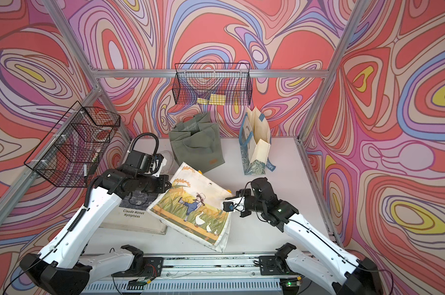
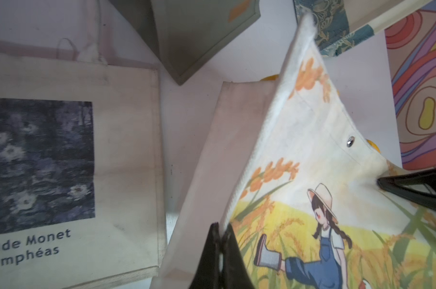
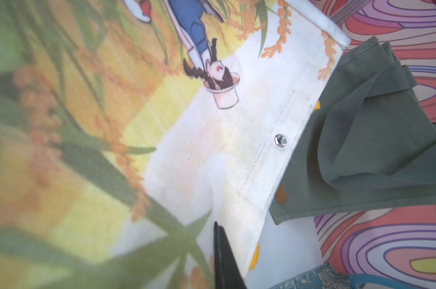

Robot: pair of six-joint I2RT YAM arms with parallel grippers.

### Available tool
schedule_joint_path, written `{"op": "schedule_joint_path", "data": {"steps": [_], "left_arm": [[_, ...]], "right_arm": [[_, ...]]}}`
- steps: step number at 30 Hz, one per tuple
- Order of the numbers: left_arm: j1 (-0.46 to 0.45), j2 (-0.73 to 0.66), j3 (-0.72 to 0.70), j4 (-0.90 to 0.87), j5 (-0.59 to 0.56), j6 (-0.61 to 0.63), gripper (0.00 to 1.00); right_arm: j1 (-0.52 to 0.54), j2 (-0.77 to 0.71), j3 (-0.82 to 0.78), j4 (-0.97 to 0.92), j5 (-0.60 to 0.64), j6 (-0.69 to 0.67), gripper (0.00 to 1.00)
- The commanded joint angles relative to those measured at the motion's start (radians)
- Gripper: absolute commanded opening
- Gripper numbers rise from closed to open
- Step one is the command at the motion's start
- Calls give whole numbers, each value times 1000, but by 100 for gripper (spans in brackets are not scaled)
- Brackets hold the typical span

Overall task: Put away the canvas bag
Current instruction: Place the canvas bag at the center of the board.

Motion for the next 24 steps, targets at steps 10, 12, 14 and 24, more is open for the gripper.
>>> {"op": "schedule_joint_path", "data": {"steps": [10,12,14,24], "left_arm": [[299,-54,55,-53,-251,69,0],[329,-51,48,-18,-239,68,0],[347,-44,55,1,-202,56,0],[350,-36,170,-13,-177,41,0]], "right_arm": [[197,546,219,310,112,99,0],[210,635,274,343,125,106,0],[215,693,326,353,139,110,0],[217,605,454,227,175,81,0]]}}
